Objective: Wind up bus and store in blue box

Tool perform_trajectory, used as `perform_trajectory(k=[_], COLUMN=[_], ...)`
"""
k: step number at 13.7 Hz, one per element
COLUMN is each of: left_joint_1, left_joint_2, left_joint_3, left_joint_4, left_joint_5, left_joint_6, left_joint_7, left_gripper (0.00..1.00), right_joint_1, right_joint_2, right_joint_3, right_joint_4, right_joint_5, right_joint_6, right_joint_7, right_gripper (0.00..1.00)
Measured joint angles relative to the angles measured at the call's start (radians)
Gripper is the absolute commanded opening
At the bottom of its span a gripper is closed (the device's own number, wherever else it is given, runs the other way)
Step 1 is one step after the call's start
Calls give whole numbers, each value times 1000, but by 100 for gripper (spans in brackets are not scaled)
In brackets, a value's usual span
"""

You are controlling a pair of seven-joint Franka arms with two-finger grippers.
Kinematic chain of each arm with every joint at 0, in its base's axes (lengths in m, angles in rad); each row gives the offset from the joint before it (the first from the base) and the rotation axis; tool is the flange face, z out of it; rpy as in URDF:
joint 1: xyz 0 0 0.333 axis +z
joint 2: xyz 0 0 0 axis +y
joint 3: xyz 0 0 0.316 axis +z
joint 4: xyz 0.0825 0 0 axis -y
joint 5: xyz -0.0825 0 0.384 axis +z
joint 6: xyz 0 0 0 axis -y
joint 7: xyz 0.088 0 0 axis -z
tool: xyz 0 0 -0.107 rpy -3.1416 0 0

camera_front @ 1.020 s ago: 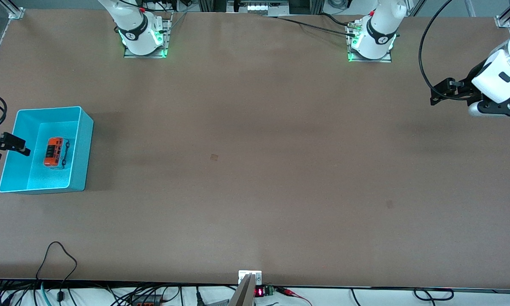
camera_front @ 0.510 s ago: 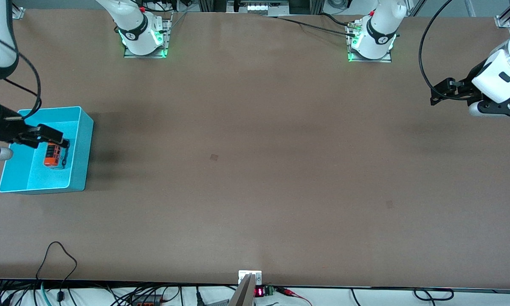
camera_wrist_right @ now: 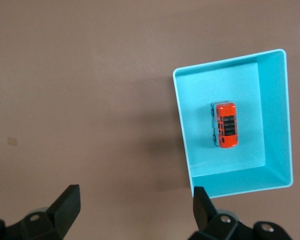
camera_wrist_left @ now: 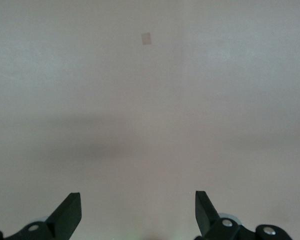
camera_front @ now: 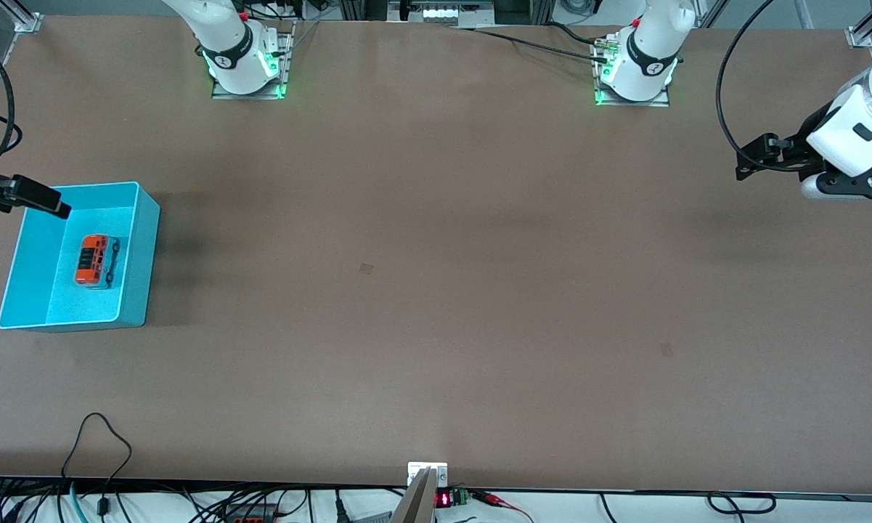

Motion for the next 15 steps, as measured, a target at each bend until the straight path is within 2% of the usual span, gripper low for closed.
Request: perform_trajectory(k=[6,10,15], left_joint_1=[0,0,0], left_joint_2=[0,0,0], left_joint_3=[0,0,0], left_joint_4=[0,0,0], left_joint_5=[0,0,0], left_joint_6=[0,0,0], left_joint_7=[0,0,0], left_gripper=[100,100,100], right_joint_1=[6,8,8], right_joint_2=[-147,-202,-207], right_joint_3=[33,40,40], right_joint_4=[-187,-215,-222], right_joint_5=[-63,-68,-68], right_joint_6=[73,70,50], right_joint_7=[-2,-2,-2], right_gripper=[100,100,100])
